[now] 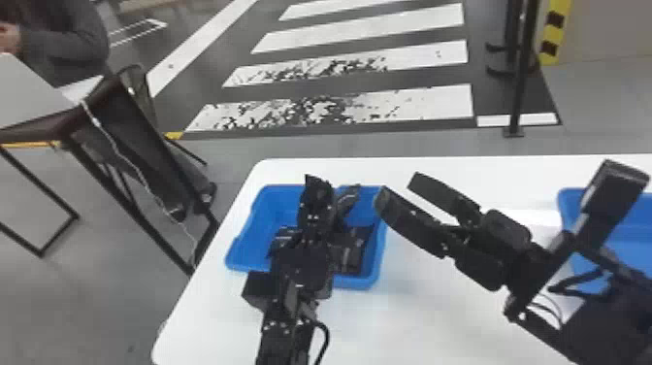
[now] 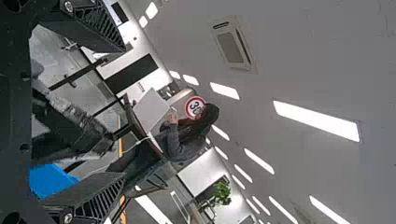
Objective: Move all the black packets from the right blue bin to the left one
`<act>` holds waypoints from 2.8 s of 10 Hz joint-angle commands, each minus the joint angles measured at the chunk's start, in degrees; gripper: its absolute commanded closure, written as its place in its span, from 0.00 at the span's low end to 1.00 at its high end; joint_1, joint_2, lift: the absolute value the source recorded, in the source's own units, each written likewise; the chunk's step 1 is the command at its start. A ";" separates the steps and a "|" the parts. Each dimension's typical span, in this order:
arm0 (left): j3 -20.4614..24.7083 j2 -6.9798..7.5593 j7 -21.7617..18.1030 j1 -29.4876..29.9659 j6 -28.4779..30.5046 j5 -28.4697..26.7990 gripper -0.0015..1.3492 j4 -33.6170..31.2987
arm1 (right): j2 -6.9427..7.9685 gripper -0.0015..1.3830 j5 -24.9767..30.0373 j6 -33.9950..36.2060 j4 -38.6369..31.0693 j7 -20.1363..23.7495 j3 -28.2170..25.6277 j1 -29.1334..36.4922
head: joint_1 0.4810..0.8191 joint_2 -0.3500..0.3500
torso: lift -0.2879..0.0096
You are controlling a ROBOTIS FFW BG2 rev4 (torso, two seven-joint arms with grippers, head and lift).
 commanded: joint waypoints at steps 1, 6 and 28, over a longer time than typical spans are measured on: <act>2.55 -0.12 1.29 -4.10 -1.70 -4.23 0.90 6.89 | 0.00 0.06 -0.41 -0.36 -0.16 -0.01 -0.33 0.54 | 0.63 1.00 | 0.50; -1.22 0.15 -1.26 -4.24 -9.29 8.56 0.04 7.31 | 1.93 0.06 8.96 -2.19 -1.99 0.08 -13.70 7.71 | 0.63 1.00 | 0.50; -2.70 0.41 -2.93 15.17 15.46 8.79 0.00 -24.61 | 9.14 0.06 40.61 -0.64 -20.98 -8.97 -39.86 38.23 | 0.63 0.49 | 0.50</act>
